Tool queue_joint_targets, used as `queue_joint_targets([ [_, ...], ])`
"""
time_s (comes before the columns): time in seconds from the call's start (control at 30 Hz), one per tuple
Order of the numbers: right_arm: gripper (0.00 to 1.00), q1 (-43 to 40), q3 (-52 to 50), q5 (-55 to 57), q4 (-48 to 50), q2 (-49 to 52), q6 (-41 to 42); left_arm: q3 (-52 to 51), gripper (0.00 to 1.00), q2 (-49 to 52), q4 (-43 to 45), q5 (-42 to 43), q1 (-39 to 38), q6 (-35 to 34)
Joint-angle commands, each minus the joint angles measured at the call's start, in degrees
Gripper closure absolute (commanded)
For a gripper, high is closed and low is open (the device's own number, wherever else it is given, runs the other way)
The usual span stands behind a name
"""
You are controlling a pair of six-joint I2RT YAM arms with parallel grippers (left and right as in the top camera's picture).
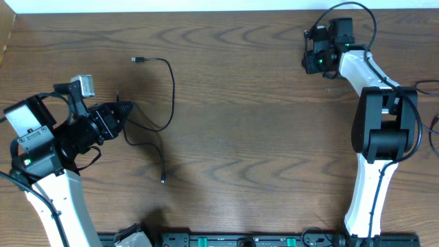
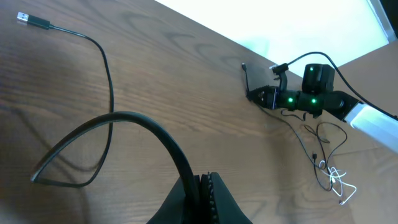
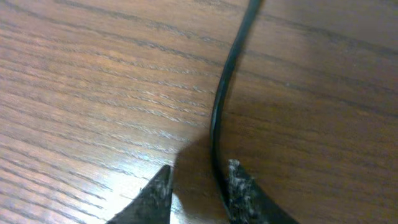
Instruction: Untangle cables
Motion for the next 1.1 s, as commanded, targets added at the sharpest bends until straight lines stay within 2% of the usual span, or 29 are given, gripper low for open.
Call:
queue_joint_targets([
  [0.0,0.88,0.2,-4.9,0.3,-5.2,9.4,0.8,0.2,0.93,-0.1,-0.2,-0.2,-0.2,1.0],
  [0.17,0.99,0.2,-4.9,0.3,-5.5,9.5,0.8,0.2,0.92,-0.1,-0.2,-0.1,-0.2,1.0],
  [0.37,0.99,0.2,-4.9,0.3,-8.1,9.5,0.8,0.2,0.93,-0.1,-0.1,-0.2,-0.2,1.0],
  [0.7,0.99,0.2,-5.0,0.5,-21.5,9.5,-0.7,0.2,0.93,-0.1,-0.1,-0.2,-0.2,1.0],
  [0.87,0.98,0.2,-5.0,0.5,-24.7,9.5,-1.4,0.2,0.93,-0.1,-0.2,-0.2,-0.2,1.0],
  [0.93,0.82,0.2,-5.0,0.5,-25.6,9.5,-1.4,0.2,0.93,-0.1,-0.4,-0.1,-0.2,1.0],
  [0.97,0.66,0.2,-5.0,0.5,-26.0,9.5,-1.3,0.2,0.93,-0.1,-0.5,-0.1,-0.2,1.0],
  [1.0,0.56,0.2,-5.0,0.5,-26.7,9.5,-1.3,0.2,0.92,-0.1,-0.6,-0.1,-0.2,1.0],
  [1.07,0.47,0.3,-5.0,0.5,-28.0,9.5,-1.3,0.2,0.93,-0.1,-0.6,-0.1,-0.2,1.0],
])
